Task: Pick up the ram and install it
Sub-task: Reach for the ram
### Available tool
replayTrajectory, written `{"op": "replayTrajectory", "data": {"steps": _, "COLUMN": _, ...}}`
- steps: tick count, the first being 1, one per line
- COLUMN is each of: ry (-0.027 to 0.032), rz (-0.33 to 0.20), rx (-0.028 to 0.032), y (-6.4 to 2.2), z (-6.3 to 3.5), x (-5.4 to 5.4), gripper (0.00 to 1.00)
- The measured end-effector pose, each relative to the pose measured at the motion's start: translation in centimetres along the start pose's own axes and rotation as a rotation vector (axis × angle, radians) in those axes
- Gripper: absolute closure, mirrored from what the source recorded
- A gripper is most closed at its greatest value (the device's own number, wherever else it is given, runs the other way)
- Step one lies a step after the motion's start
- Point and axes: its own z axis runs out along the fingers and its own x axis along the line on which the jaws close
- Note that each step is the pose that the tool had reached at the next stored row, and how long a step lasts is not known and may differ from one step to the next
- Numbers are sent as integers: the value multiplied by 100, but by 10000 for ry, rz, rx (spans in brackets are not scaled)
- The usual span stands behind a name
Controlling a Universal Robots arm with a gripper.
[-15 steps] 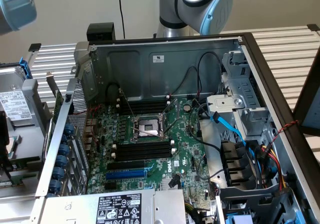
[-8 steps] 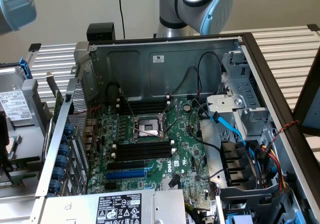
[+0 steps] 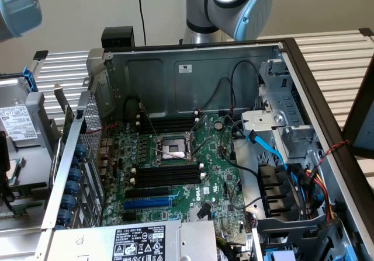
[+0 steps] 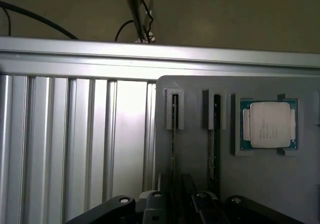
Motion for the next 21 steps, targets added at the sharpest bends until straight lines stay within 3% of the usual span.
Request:
{"op": "replayTrajectory", "data": {"steps": 5, "ry": 0, "rz": 0, "rx": -1, "y": 0, "z": 4, "x": 1, "gripper": 75}}
{"op": "replayTrajectory", "data": {"steps": 10, "ry": -87, "rz": -2, "rx": 6, "y": 2, "z": 53, "x": 4, "gripper": 75}}
{"op": "replayTrajectory", "data": {"steps": 21, "ry": -97, "rz": -2, "rx": 8, "y": 2, "z": 68, "x": 6, "gripper": 75}}
